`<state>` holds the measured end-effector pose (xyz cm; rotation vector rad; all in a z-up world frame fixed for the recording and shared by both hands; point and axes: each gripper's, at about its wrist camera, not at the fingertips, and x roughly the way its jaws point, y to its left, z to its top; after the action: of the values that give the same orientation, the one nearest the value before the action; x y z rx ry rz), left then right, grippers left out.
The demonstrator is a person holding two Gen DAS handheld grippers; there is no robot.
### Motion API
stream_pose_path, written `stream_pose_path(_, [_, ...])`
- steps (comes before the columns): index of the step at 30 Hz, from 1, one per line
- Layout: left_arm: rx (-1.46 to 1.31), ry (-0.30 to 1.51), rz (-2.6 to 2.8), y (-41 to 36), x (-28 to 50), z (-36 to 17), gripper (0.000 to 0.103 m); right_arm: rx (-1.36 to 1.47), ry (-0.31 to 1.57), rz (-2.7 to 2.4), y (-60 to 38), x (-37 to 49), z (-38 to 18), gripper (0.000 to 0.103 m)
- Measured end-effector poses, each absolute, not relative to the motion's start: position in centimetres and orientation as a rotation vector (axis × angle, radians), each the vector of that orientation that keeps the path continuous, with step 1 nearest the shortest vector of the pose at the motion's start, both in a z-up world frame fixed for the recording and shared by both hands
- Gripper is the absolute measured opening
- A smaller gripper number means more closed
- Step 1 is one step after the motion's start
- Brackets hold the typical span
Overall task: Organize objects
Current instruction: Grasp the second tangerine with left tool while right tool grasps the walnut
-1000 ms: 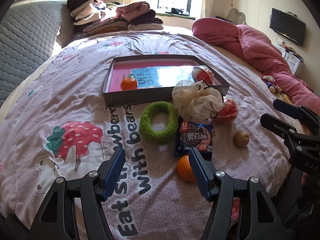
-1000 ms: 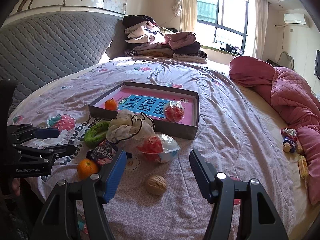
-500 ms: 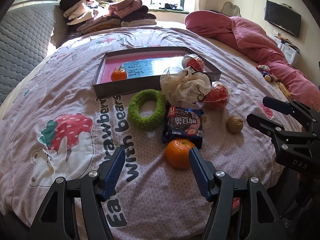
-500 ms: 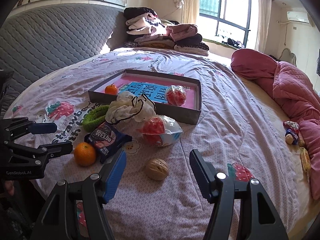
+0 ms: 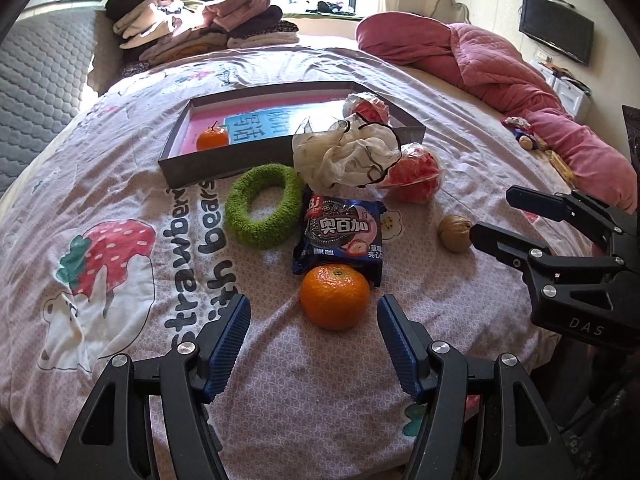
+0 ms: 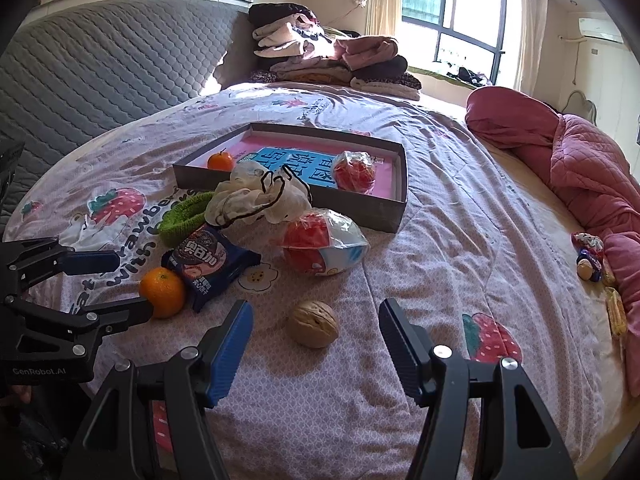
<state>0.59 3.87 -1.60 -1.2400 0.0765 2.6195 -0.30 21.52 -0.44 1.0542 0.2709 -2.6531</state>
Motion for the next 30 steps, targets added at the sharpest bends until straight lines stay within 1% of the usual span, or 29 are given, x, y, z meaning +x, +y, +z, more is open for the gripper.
stream_pose_path(8, [-1.255, 0.092, 2.602, 4.6, 0.0, -2.5, 0.067, 1.094, 0.260, -2.638, 21.9, -1.1, -1.7, 0.065])
stream_pose_path(20, [-1.278, 0.056, 2.591, 4.8, -1.4, -3.8, 0.067, 1.125, 0.246, -2.621, 21.9, -2.1, -3.4, 0.065])
stream_pose_path(24, [-1.294, 0.050, 2.576, 4.9, -1.8, -4.2, 0.067, 1.131, 0.239, -2.616, 21.9, -2.4, -3.6, 0.063])
stream_pose_path(30, [-1.287, 0.031, 2.581, 4.9, -2.1, -4.4, 0.066, 1.143, 0.238, -2.612, 21.8, -2.6, -4.0, 0.056])
